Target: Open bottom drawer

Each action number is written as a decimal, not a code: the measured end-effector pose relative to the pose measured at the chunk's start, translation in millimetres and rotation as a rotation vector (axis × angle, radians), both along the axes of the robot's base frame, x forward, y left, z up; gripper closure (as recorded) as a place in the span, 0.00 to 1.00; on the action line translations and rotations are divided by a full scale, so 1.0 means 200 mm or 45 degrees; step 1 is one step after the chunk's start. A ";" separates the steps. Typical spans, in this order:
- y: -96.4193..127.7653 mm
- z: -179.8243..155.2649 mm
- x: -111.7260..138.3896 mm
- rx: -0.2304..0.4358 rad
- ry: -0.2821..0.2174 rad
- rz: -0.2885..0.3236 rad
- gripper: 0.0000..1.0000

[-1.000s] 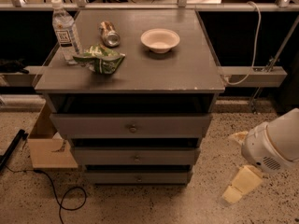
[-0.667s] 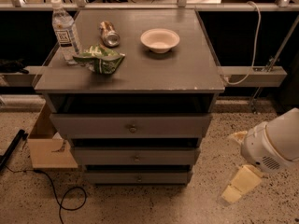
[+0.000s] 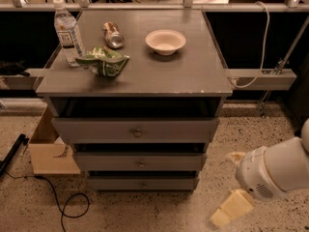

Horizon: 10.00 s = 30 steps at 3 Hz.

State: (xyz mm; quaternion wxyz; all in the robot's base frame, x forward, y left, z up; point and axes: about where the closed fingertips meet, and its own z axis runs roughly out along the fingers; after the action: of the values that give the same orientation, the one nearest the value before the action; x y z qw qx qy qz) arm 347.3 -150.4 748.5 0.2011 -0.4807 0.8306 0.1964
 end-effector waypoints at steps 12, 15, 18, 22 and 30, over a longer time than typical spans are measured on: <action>0.36 -0.90 0.66 0.488 0.147 -0.355 0.00; 0.55 -1.22 0.74 0.518 0.255 -0.403 0.00; 0.34 -1.40 0.72 0.444 0.203 -0.553 0.00; 0.38 -1.43 0.77 0.328 0.031 -0.479 0.00; 0.19 -1.88 0.86 -0.122 -0.222 -0.344 0.00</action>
Offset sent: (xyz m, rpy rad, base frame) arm 0.0329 0.0655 -0.0705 0.0687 0.0636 -0.0485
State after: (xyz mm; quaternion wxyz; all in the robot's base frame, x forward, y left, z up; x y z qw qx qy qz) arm 520.3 -111.8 372.9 0.2738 -0.3888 0.8756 0.0850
